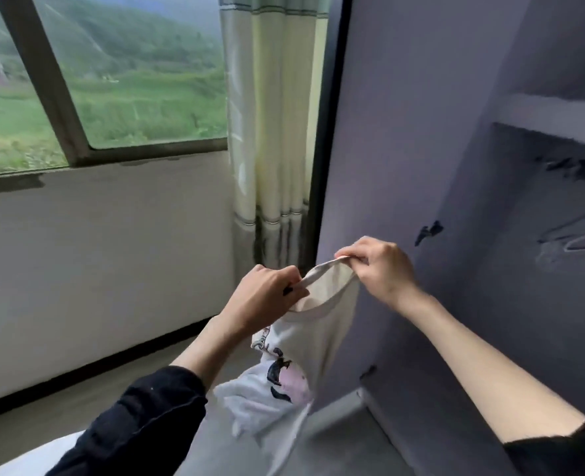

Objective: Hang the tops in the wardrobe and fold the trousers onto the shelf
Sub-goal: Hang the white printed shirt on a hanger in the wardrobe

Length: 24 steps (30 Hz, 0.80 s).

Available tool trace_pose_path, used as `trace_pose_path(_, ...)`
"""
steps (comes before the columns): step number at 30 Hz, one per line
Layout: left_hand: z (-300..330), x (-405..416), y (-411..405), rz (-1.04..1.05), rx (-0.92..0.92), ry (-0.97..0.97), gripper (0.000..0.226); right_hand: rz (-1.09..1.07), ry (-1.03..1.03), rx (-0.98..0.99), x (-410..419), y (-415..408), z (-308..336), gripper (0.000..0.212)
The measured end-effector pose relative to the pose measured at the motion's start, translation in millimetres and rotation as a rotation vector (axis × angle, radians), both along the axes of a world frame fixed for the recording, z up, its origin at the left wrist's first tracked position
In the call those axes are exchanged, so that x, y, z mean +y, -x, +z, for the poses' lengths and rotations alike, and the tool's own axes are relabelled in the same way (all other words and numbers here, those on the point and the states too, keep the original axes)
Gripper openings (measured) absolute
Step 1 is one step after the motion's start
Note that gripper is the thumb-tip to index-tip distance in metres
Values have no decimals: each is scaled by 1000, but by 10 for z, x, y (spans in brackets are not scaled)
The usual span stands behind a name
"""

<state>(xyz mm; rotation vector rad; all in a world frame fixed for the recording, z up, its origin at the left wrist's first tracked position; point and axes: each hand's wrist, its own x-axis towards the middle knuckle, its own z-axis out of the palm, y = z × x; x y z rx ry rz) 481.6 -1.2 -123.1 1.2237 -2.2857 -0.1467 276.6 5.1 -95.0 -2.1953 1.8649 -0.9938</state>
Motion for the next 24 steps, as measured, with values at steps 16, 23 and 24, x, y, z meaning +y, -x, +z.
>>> trace_pose_path(16, -117, -458, 1814, -299, 114, -239, 26, -315, 107, 62, 425, 1564, 339, 16)
trace_pose_path(23, -354, -614, 2113, -457, -5, -393, 13, -669, 20, 95, 689, 1987, 279, 18)
trace_pose_path(24, -357, -605, 2142, -451, -28, -358, 9, -703, 8, 103, 724, 2034, 257, 18)
